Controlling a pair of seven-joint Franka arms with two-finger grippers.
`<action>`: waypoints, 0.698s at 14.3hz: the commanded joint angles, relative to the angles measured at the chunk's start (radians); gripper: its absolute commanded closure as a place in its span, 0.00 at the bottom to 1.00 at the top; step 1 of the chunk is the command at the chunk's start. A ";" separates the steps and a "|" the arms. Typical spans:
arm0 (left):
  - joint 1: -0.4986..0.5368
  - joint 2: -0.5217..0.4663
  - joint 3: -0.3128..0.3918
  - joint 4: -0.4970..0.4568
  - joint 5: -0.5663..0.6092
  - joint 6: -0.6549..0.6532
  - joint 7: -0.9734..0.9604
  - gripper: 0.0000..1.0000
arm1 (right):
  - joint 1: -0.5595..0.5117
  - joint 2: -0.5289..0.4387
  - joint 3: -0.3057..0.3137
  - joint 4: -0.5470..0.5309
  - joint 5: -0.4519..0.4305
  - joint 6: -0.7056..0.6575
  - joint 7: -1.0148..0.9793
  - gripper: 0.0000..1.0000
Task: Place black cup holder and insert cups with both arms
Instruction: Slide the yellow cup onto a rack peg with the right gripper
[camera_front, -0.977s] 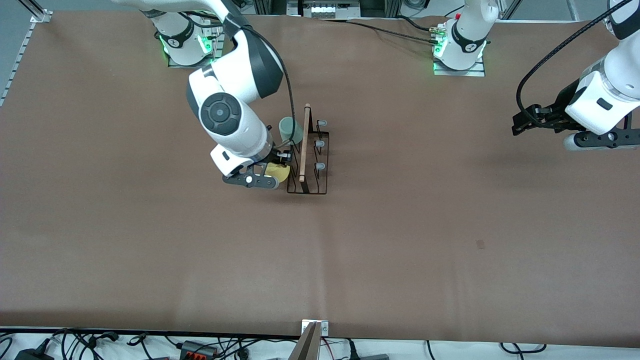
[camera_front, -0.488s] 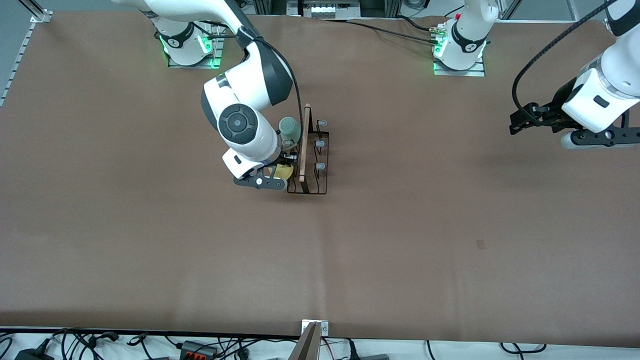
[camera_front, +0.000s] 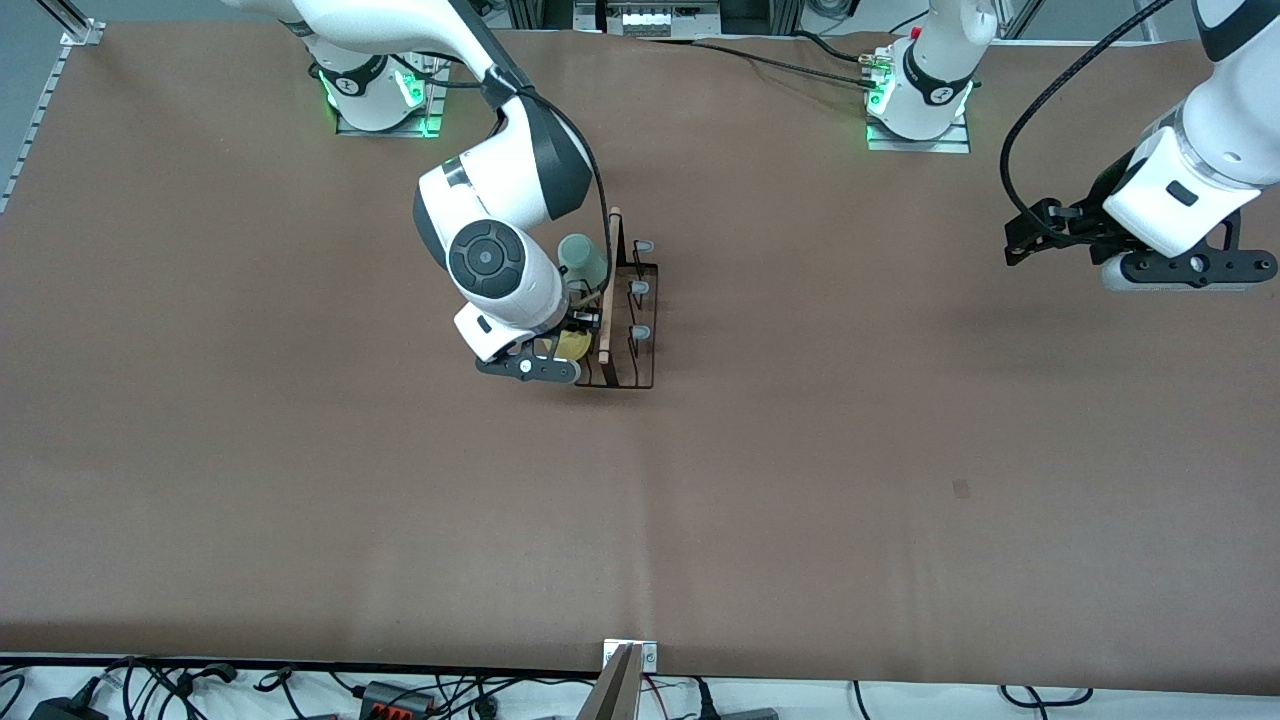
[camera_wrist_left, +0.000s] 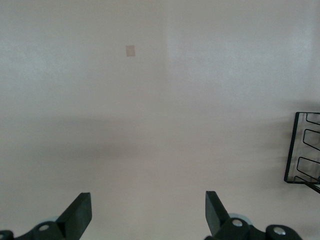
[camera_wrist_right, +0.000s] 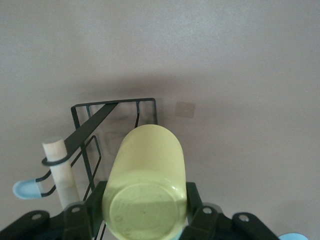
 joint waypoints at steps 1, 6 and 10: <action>0.004 0.009 -0.004 0.022 0.007 -0.007 -0.010 0.00 | 0.011 0.010 -0.006 -0.004 0.020 0.019 0.006 0.77; 0.036 0.015 0.013 0.019 0.041 -0.007 0.005 0.00 | 0.009 0.018 0.006 -0.004 0.022 0.028 0.013 0.00; 0.072 0.030 0.013 0.019 0.044 0.002 0.007 0.00 | 0.009 0.004 0.006 -0.004 0.020 0.020 0.009 0.00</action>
